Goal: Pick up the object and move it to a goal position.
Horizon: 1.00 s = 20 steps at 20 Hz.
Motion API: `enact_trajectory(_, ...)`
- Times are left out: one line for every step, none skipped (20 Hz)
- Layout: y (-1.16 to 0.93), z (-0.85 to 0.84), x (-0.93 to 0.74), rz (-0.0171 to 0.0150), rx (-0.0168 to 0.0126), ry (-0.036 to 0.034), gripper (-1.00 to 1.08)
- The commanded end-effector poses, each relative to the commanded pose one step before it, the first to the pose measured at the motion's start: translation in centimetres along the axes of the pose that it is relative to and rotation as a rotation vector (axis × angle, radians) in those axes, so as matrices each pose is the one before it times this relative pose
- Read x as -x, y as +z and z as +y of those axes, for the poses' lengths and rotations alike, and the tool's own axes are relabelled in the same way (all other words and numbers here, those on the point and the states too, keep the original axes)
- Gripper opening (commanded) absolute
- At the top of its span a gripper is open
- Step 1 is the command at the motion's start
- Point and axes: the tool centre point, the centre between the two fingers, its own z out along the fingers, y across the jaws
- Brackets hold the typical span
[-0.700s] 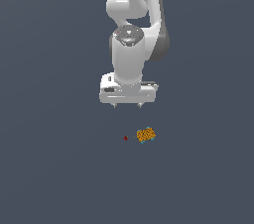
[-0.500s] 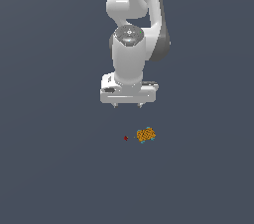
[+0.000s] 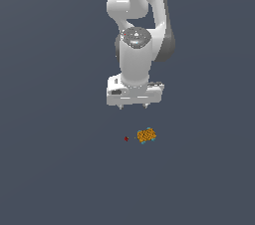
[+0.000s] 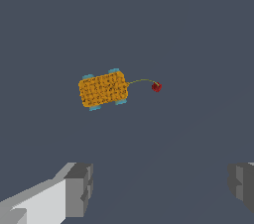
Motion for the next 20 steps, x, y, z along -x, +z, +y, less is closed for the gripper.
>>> enact_trajectory(0.016,0.062,-0.026,0.00013,0.00019,0.00513,1.0)
enact_trajectory(0.035,-0.004,-0.029,-0.00008,-0.00012,0.00507,1.0)
enact_trajectory(0.049,-0.02,-0.039,-0.00012,-0.00031,0.00639,1.0)
enact_trajectory(0.061,-0.031,-0.047,-0.00015,-0.00042,0.00771,1.0)
enact_trajectory(0.071,-0.031,-0.054,-0.00017,-0.00045,0.0091,1.0)
enact_trajectory(0.079,-0.029,-0.061,-0.00019,-0.00042,0.01044,1.0)
enact_trajectory(0.087,-0.026,-0.068,-0.00021,-0.0004,0.01181,1.0)
enact_trajectory(0.096,-0.027,-0.075,-0.00023,-0.0004,0.01309,1.0)
enact_trajectory(0.105,-0.031,-0.081,-0.00026,-0.00042,0.01433,1.0)
enact_trajectory(0.116,-0.038,-0.088,-0.00029,-0.00047,0.01562,1.0)
enact_trajectory(0.127,-0.045,-0.094,-0.00032,-0.00051,0.01692,1.0)
enact_trajectory(0.137,-0.051,-0.1,-0.00035,-0.00052,0.01821,1.0)
enact_trajectory(0.147,-0.054,-0.106,-0.00037,-0.00051,0.01955,1.0)
enact_trajectory(0.158,-0.06,-0.111,-0.0004,-0.0005,0.02086,1.0)
enact_trajectory(0.168,-0.066,-0.116,-0.00042,-0.00049,0.02216,1.0)
enact_trajectory(0.179,-0.073,-0.121,-0.00044,-0.00048,0.02349,1.0)
enact_trajectory(0.19,-0.08,-0.125,-0.00046,-0.00046,0.02482,1.0)
enact_trajectory(0.201,-0.088,-0.129,-0.00048,-0.00042,0.02614,1.0)
enact_trajectory(0.207,-0.093,-0.128,-0.00048,-0.00037,0.02674,1.0)
enact_trajectory(0.208,-0.097,-0.125,-0.00046,-0.00032,0.02671,1.0)
